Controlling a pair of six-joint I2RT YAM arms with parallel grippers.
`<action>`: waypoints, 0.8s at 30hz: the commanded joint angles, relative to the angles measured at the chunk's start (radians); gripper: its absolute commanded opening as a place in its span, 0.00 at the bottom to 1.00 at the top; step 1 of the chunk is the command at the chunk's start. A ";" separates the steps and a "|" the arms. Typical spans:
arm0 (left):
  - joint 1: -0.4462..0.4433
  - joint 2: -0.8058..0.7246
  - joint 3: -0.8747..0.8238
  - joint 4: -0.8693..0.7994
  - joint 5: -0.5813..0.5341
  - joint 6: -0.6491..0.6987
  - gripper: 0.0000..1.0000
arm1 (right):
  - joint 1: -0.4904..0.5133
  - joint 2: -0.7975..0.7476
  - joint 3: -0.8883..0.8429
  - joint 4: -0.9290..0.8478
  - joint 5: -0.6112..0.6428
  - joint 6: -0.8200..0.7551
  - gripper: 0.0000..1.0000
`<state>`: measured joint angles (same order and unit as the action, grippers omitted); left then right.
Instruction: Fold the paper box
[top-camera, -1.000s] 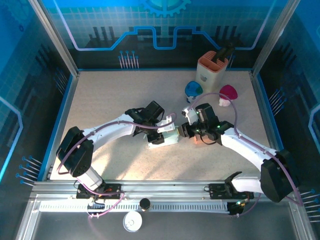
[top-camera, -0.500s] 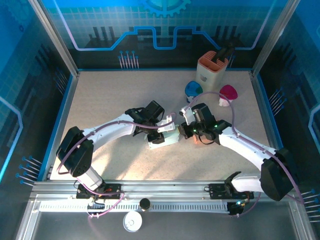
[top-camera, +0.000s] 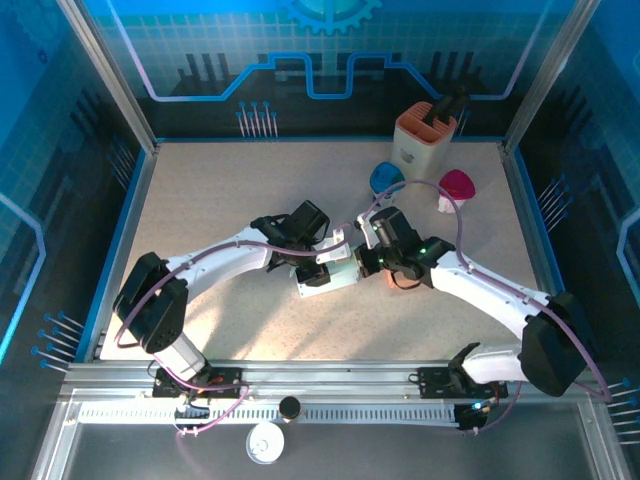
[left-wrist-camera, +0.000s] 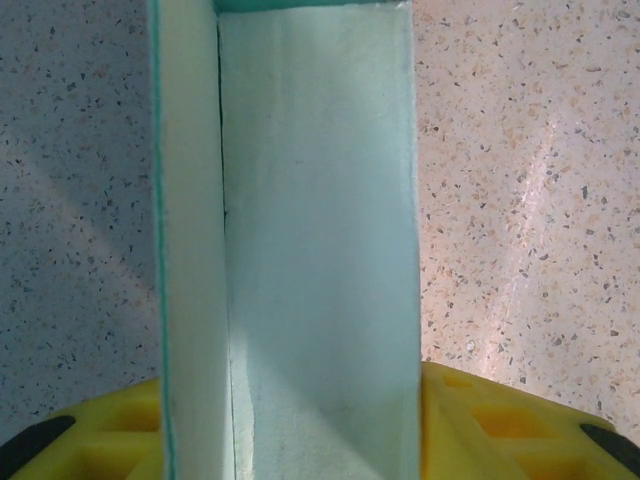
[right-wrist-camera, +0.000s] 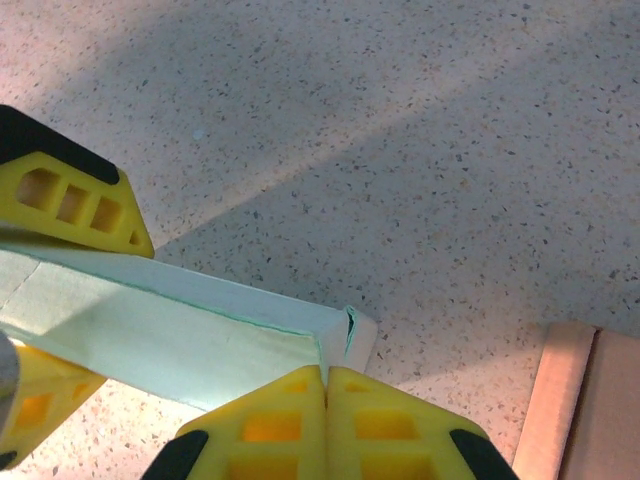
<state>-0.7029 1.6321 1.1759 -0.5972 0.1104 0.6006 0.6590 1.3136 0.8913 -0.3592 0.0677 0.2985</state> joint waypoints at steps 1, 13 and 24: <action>0.007 0.003 0.007 0.041 -0.003 -0.027 0.47 | 0.031 -0.002 0.012 -0.024 0.050 0.084 0.00; 0.008 0.014 0.009 0.051 -0.012 -0.032 0.47 | 0.046 0.010 0.055 -0.072 0.049 0.191 0.00; 0.009 0.029 0.022 0.052 -0.023 -0.034 0.48 | 0.049 0.035 0.095 -0.131 0.029 0.211 0.00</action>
<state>-0.7021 1.6390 1.1759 -0.5697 0.1009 0.5758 0.6884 1.3342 0.9623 -0.4530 0.1234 0.4889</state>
